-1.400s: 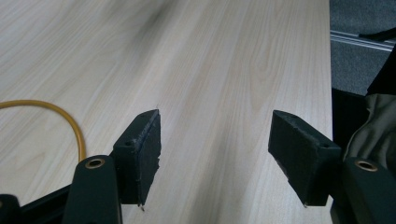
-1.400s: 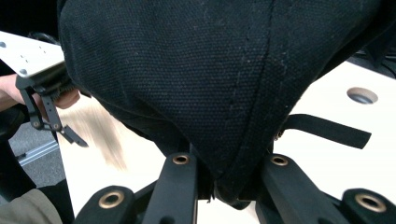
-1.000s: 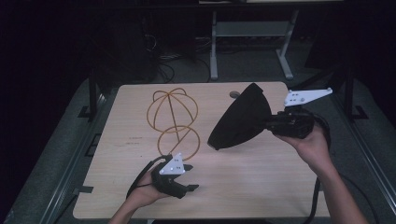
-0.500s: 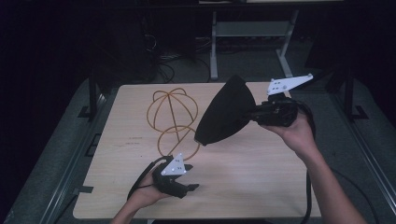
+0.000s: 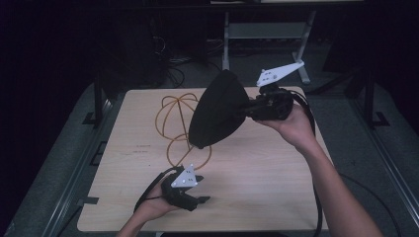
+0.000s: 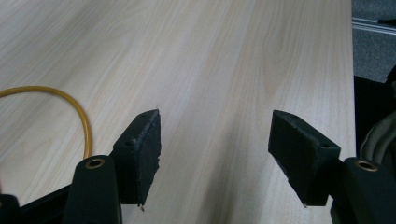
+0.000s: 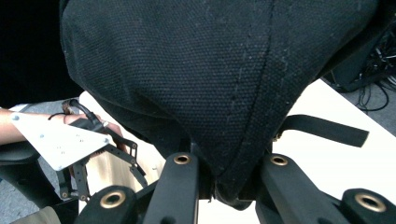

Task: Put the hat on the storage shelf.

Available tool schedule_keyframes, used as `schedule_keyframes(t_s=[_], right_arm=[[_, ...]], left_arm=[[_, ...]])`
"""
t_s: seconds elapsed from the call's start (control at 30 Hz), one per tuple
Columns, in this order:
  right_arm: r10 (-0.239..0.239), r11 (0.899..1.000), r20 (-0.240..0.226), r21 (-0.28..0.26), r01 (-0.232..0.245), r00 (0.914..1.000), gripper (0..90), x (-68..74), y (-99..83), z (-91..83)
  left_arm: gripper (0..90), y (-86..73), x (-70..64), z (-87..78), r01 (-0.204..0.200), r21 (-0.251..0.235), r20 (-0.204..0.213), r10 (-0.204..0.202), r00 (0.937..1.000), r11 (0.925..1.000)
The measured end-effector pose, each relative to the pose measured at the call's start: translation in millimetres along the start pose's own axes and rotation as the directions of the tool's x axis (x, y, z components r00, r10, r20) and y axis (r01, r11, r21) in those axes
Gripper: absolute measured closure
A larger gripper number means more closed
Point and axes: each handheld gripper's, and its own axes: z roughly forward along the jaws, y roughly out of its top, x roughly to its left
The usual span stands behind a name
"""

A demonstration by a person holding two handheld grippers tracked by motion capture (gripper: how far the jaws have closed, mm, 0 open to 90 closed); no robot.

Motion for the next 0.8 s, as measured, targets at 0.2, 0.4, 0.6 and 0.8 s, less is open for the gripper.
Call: schedule_keyframes(t_s=[0.2,0.4,0.6,0.8], right_arm=[[-0.039,0.998,-0.003,0.04,0.039,0.9992,81.5,1.1,20.8,17.8],[-0.059,0.997,0.0,0.052,0.059,0.9983,81.9,1.3,35.3,33.1],[-0.059,0.997,-0.01,0.055,0.059,0.9982,83.0,1.7,51.5,42.7],[-0.073,0.995,-0.014,0.068,0.074,0.9972,83.0,1.7,66.9,52.9]], left_arm=[[34.4,-0.9,1.3,-0.5,-0.005,0.003,-0.002,0.005,1.0,1.0],[34.5,-0.8,-1.1,0.5,-0.013,0.002,-0.006,0.013,0.9999,0.9999],[34.5,-0.2,-1.5,-0.2,-0.023,0.009,-0.007,0.023,0.9997,0.9997],[34.5,0.6,-2.2,0.7,-0.028,0.01,-0.009,0.028,0.9996,0.9996]])
